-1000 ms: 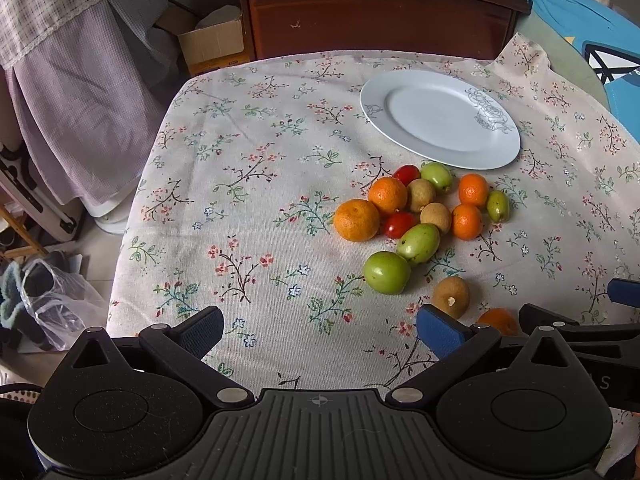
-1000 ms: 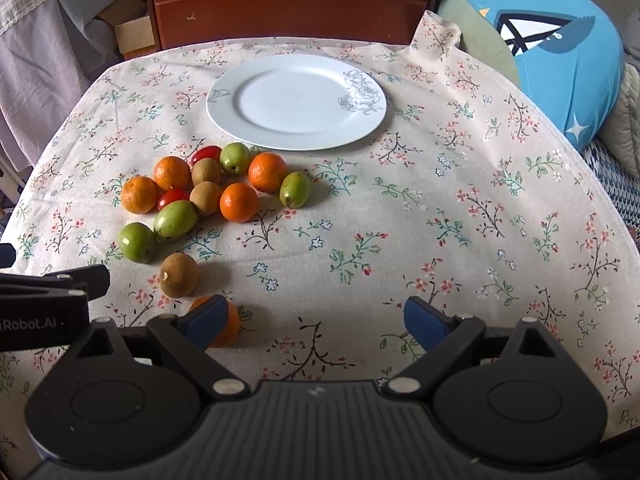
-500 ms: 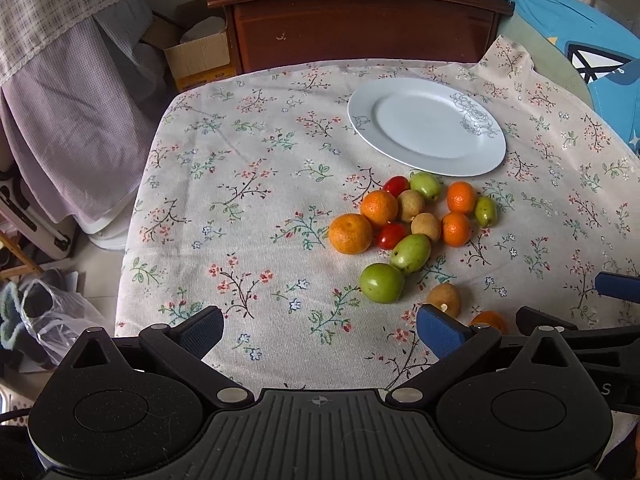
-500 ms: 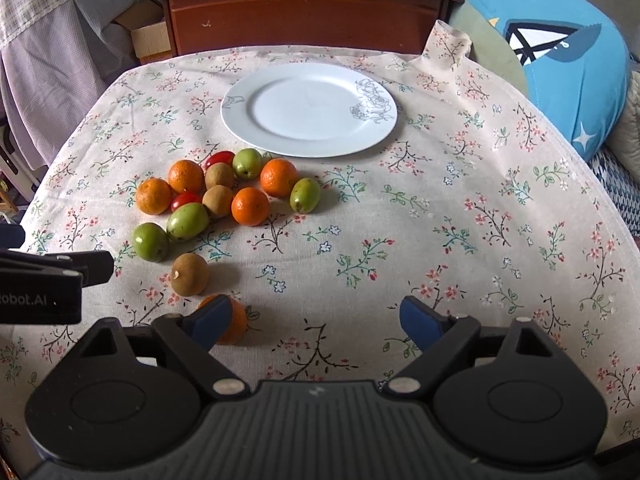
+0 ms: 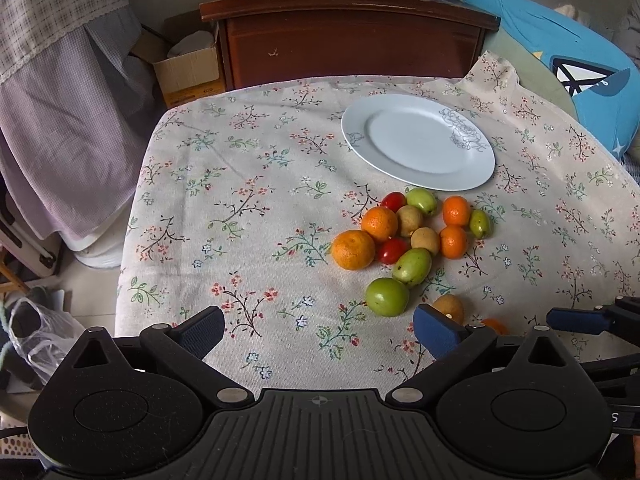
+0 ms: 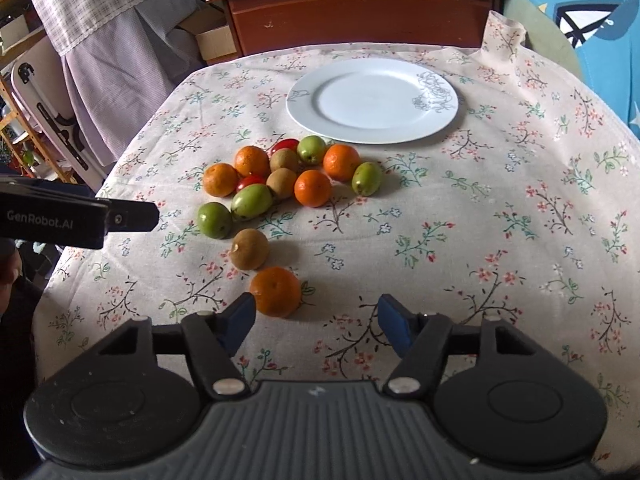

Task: Organize fruits
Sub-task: 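Grasp a small tangerine with the right tool while the left tool grasps a green fruit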

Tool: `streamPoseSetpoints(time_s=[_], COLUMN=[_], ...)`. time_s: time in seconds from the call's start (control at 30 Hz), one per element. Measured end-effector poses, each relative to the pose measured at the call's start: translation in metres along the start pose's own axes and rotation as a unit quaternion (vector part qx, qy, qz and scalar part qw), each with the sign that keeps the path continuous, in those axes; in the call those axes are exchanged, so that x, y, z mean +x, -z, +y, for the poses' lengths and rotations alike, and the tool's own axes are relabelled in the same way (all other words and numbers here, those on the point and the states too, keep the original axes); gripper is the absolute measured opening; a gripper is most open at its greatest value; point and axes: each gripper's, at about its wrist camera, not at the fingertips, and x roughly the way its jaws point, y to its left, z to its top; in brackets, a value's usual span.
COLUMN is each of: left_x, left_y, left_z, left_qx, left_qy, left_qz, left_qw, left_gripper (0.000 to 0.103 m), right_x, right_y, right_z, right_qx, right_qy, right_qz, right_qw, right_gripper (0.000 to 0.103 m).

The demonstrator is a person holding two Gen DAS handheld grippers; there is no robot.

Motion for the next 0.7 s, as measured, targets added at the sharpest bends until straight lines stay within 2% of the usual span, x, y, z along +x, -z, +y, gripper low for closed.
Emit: streamPoseSetpoints(time_s=[0.1, 0.17, 0.27, 0.47, 0.63, 0.7], left_x=[0.005, 0.007, 0.011, 0.026, 0.039, 0.044], left_y=[0.001, 0.0, 0.0, -0.002, -0.003, -0.003], left_z=[-0.001, -0.003, -0.008, -0.013, -0.018, -0.021], left_qx=[-0.004, -0.006, 0.0, -0.011, -0.01, -0.004], left_qy=[0.011, 0.02, 0.035, 0.069, 0.081, 0.079], left_qz=[0.002, -0.003, -0.007, 0.007, 0.016, 0.019], left_qw=[0.9999, 0.9998, 0.9994, 0.9975, 0.9966, 0.9967], left_gripper=[0.094, 0.09, 0.087, 0.072, 0.057, 0.044], right_x=[0.004, 0.007, 0.012, 0.019, 0.019, 0.02], right_y=[0.0, 0.001, 0.002, 0.002, 0.003, 0.003], right_z=[0.003, 0.007, 0.011, 0.012, 0.012, 0.012], right_qx=[0.002, -0.006, -0.017, -0.02, -0.024, -0.026], right_qy=[-0.02, -0.032, -0.03, -0.028, -0.031, -0.03], right_qz=[0.005, 0.003, 0.003, 0.001, -0.003, -0.004], right_qw=[1.0, 0.999, 0.999, 0.999, 0.999, 0.999], right_gripper=[0.06, 0.051, 0.046, 0.038, 0.032, 0.032])
